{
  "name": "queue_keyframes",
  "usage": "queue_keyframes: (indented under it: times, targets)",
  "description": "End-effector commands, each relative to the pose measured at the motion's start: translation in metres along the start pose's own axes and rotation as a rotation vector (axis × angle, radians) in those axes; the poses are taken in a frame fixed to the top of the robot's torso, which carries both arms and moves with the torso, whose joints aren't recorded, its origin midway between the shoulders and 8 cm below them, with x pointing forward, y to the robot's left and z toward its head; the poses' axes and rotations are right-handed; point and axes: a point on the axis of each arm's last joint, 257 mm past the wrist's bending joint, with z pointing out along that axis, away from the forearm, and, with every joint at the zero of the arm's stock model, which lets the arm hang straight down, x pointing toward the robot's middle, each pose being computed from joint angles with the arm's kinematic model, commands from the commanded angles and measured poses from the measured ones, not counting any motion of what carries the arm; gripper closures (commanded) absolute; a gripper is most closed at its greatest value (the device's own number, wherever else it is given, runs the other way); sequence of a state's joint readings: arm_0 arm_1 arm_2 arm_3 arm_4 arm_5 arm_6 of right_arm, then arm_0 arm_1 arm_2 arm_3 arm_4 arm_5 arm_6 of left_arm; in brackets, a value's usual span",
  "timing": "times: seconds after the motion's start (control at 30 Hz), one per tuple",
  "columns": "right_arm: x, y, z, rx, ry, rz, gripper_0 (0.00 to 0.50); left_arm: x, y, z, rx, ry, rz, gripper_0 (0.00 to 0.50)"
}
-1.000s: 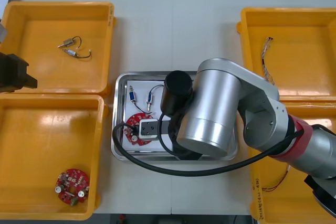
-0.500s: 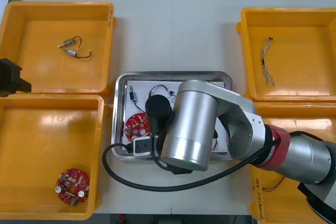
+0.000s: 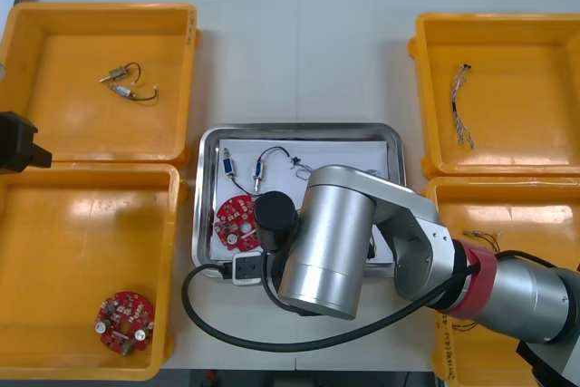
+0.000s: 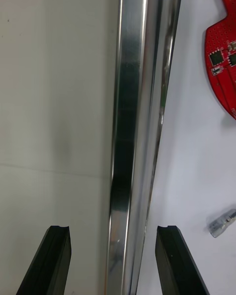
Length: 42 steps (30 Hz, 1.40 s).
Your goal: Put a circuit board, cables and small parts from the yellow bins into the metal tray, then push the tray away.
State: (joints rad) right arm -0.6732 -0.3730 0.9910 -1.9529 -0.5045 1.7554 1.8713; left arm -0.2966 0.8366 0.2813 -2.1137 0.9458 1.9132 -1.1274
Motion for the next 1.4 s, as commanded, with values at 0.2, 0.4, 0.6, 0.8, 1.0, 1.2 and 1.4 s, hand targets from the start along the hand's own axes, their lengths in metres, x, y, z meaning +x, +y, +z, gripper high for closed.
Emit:
queue_keyframes:
  times: [0.2,0.4,0.6,0.8,1.0,1.2,1.4]
  targets:
    - [-0.018,0.009,0.003,0.018,-0.039,0.019,0.0,-0.002,0.012,-0.011,-0.037,-0.027,0.063,0.0]
    - [-0.017,0.004,0.004,0.048,-0.032,0.014,0.0,-0.001,0.013,-0.011,-0.041,-0.025,0.061,0.0]
    - [-0.019,0.001,0.006,0.073,-0.043,0.007,0.0,0.0,0.014,-0.01,-0.041,-0.021,0.059,0.0]
    - [-0.017,-0.001,0.014,0.075,-0.045,0.006,0.0,0.0,0.014,-0.01,-0.041,-0.021,0.059,0.0]
    - [-0.016,-0.002,0.014,0.079,-0.039,0.007,0.0,0.0,0.014,-0.01,-0.041,-0.021,0.059,0.0]
    - [-0.012,-0.002,0.014,0.08,-0.026,0.01,0.213,0.0,0.014,-0.01,-0.041,-0.021,0.059,0.0]
    - [-0.009,-0.006,0.013,0.092,-0.012,0.008,0.398,0.0,0.014,-0.01,-0.041,-0.021,0.059,0.0]
